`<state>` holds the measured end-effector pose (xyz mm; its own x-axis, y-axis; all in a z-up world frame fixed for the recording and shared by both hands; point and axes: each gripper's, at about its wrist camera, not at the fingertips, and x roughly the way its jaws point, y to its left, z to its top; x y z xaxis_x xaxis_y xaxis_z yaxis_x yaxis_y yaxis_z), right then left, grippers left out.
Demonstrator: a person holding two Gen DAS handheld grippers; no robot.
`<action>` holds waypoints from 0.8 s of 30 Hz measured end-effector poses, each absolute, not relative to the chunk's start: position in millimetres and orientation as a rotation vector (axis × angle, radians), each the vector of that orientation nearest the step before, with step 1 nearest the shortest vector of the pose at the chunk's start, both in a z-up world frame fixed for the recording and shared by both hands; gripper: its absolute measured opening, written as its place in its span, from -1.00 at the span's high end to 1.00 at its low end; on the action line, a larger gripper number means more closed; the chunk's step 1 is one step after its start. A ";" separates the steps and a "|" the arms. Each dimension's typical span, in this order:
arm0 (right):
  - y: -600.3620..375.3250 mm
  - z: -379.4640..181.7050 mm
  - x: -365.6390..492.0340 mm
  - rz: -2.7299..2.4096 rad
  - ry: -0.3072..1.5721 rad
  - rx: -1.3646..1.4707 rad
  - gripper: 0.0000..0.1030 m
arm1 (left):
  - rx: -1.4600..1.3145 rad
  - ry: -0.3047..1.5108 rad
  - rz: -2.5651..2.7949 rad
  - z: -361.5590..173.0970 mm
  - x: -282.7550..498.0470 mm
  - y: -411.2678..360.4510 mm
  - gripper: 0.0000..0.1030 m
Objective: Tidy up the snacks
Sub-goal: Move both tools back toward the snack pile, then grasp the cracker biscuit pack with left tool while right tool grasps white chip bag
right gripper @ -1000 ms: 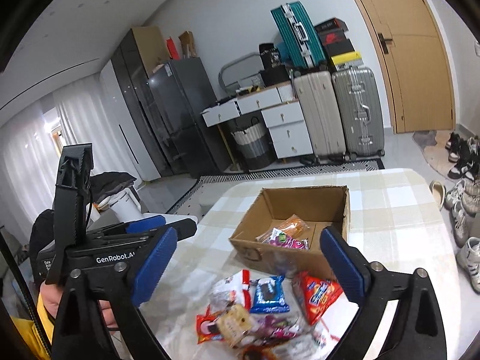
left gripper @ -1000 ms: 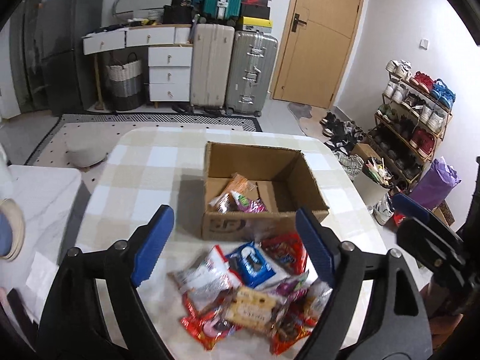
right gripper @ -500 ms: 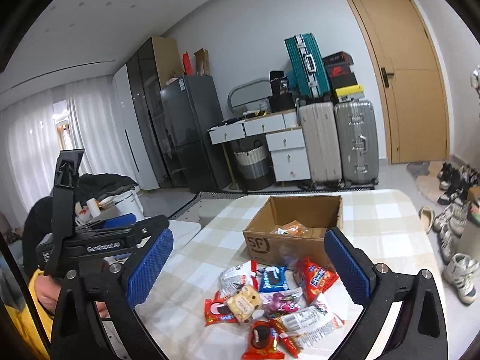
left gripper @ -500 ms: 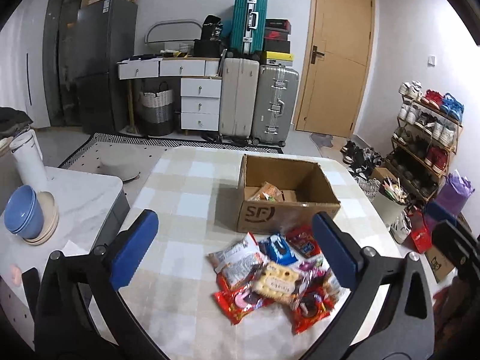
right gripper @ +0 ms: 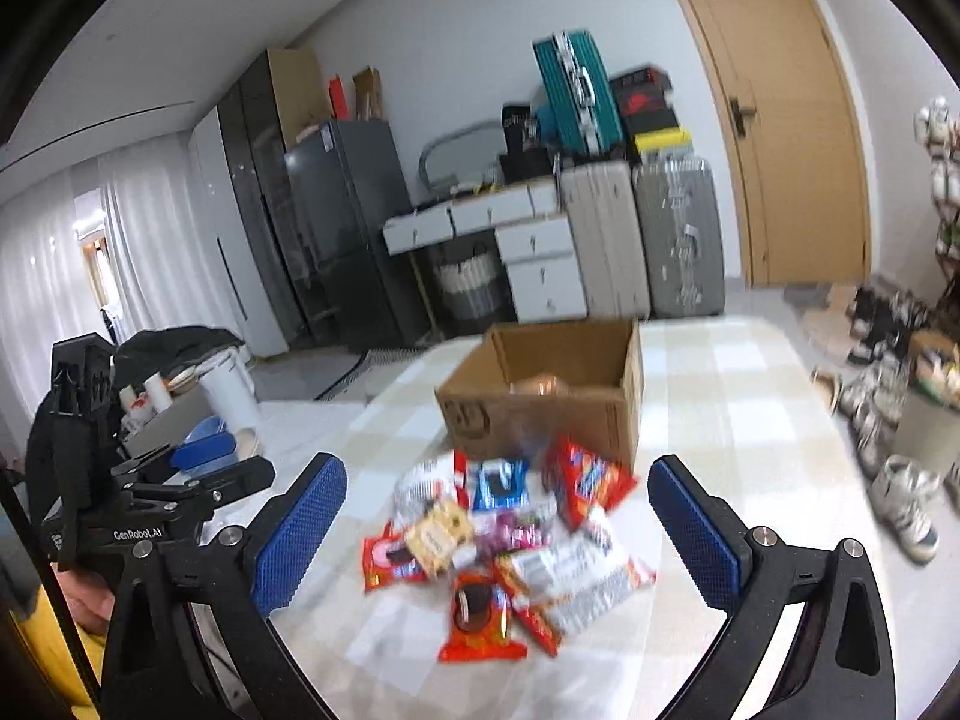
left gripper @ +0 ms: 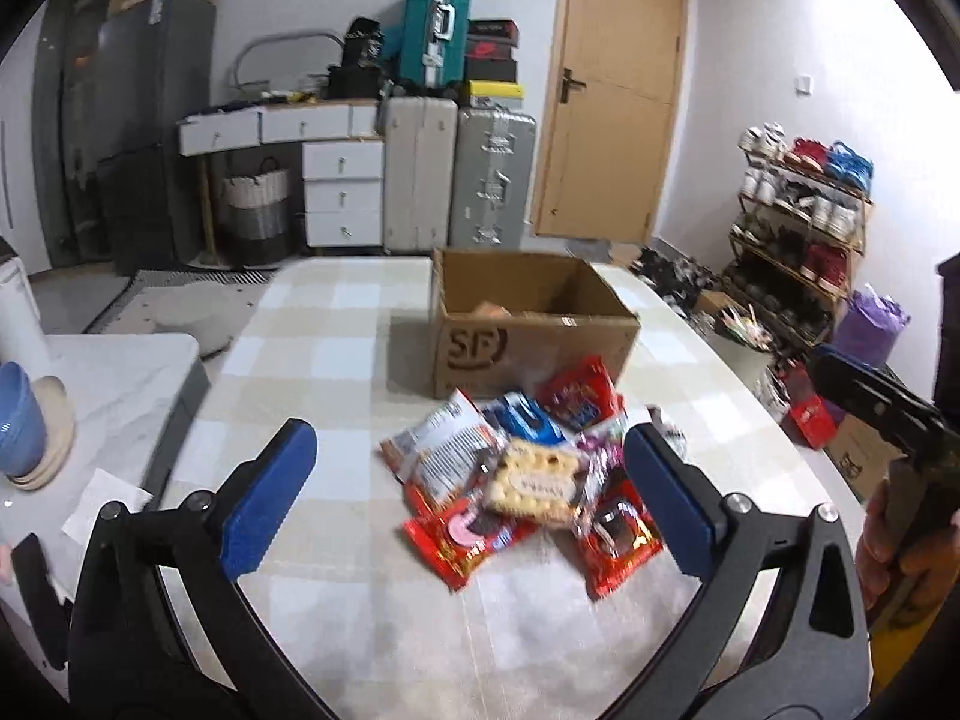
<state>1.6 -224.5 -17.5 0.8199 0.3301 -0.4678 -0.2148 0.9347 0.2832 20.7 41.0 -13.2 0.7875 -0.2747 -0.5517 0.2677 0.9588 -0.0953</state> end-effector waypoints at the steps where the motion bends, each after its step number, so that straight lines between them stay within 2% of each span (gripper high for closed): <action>1: -226.5 -25.9 3.9 0.295 0.562 0.225 -0.99 | -0.009 0.616 -0.287 -20.3 23.3 39.8 -0.98; 12: -231.1 -101.4 38.4 0.316 0.740 0.222 -0.99 | -0.009 0.785 -0.347 -88.6 71.8 14.7 -0.98; 24: -208.5 -129.8 79.8 0.392 0.821 -0.037 -0.99 | -0.040 0.887 -0.392 -132.5 114.5 -0.2 -0.98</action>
<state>79.8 -208.5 -129.8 0.6141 0.3258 -0.7188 -0.3539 0.9278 0.1182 114.5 -0.2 -132.5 0.5658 -0.3498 -0.7466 0.3170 0.9282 -0.1947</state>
